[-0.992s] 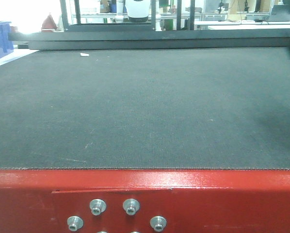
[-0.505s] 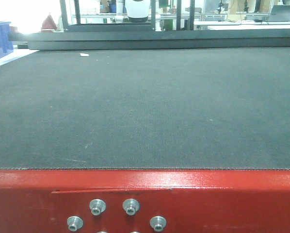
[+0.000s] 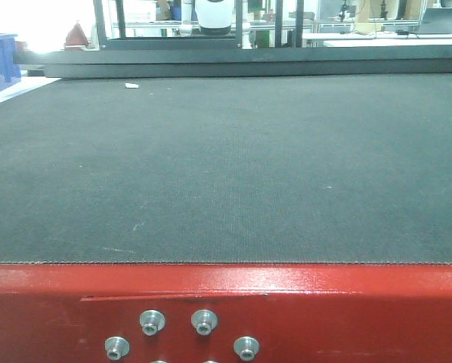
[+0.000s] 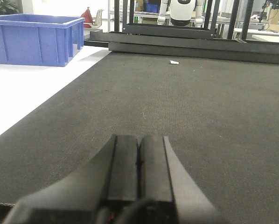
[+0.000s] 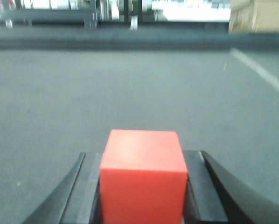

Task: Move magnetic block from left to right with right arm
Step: 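Raise the held red cube out of view with the right gripper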

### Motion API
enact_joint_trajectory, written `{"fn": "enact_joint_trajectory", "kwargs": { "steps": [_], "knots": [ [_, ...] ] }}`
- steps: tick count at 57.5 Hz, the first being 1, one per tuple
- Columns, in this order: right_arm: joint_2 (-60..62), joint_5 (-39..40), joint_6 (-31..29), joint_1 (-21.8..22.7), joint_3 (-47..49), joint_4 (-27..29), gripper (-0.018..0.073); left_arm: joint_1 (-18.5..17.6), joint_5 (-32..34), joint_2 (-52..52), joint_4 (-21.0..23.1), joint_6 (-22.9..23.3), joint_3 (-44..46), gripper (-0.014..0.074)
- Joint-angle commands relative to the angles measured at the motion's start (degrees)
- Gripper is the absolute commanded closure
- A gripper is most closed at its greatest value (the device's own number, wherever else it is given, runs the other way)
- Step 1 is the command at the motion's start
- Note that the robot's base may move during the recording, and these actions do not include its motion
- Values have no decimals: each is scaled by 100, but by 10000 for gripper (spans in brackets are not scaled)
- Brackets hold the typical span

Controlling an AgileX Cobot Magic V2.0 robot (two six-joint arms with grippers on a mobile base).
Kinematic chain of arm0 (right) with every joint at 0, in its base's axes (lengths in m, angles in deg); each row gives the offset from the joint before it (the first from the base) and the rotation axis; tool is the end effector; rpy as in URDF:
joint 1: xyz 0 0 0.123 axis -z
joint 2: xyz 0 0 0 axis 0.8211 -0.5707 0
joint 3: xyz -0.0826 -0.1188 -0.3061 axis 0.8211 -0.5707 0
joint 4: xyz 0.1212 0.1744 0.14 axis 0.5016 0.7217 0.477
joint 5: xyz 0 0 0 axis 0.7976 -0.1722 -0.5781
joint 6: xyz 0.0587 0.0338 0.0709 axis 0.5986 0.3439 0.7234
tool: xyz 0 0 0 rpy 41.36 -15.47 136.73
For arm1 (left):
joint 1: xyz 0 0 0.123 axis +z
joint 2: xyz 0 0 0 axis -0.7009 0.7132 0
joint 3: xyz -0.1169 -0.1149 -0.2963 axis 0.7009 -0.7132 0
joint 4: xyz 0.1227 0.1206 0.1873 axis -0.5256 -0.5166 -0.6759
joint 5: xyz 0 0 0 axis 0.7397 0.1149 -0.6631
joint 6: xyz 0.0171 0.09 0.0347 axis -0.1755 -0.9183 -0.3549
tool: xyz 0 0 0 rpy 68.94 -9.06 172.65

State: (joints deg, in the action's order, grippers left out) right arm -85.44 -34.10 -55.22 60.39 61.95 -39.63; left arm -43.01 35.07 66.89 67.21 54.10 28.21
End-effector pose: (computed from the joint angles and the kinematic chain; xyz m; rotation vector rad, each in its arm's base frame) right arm 0.0318 -0.0025 0.2824 0.1004 1.6100 -0.0386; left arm 0.0124 0.0002 0.2006 -0.0544 1.5232 -0.0173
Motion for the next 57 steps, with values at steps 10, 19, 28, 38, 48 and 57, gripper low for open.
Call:
{"fn": "enact_joint_trajectory", "kwargs": {
  "steps": [10,19,28,38,48,57],
  "knots": [
    [269,520,-63,-223,167,-423,263,-42,465,-77,15,43,-46,722],
    [269,520,-63,-559,167,-423,263,-42,465,-77,15,43,-46,722],
    [269,520,-63,-633,167,-423,263,-42,465,-77,15,43,-46,722],
    [269,520,-63,-633,167,-423,263,-42,465,-77,15,43,-46,722],
    [269,508,-63,-631,167,-423,263,-42,465,-77,15,43,-46,722],
    [269,508,-63,-631,167,-423,263,-42,465,-77,15,43,-46,722]
  ]
}}
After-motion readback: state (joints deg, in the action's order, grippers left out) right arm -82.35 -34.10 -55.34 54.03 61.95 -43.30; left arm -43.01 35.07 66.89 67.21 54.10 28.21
